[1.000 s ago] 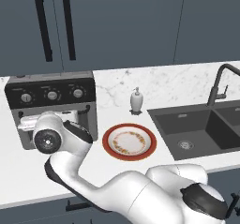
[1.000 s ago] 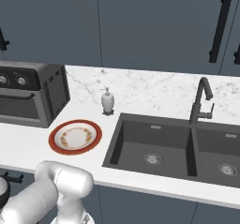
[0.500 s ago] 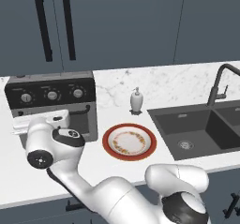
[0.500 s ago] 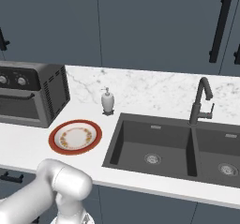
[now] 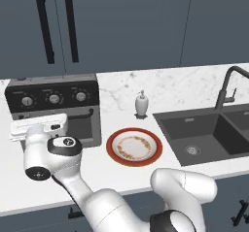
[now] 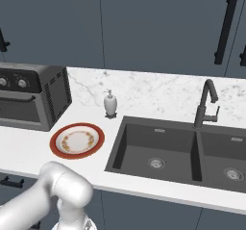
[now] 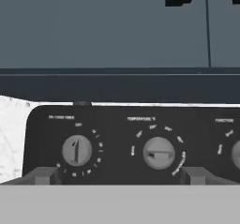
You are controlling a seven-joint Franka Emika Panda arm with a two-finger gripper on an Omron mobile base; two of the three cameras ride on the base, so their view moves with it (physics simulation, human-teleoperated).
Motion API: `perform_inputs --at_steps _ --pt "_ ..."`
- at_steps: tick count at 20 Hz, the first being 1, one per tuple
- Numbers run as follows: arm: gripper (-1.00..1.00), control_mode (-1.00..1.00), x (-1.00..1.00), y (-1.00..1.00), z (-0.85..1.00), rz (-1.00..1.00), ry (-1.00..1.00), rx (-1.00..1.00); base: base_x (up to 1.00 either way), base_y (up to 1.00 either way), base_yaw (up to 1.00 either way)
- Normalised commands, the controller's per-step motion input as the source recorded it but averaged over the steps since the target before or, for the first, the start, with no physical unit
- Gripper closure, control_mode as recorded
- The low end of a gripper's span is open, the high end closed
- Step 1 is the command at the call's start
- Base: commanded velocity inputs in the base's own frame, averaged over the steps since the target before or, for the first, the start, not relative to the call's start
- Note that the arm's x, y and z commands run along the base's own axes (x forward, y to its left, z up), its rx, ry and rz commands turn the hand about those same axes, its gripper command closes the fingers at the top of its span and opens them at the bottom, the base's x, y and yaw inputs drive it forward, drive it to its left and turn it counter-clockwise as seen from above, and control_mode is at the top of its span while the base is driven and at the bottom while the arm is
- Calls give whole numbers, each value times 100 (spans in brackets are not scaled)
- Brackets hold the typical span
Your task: Pick up the kebab skewer and baguette bread, and place them inside the toaster oven. Close the toaster oven door and start by setting the timer.
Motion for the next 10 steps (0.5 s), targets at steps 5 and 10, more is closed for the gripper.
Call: perform_inputs --at_steps 5,10 --pt "-100 -100 19 20 5 -11 -1 3 0 0 0" --pt "-100 -100 24 19 6 -11 0 3 0 0 0"
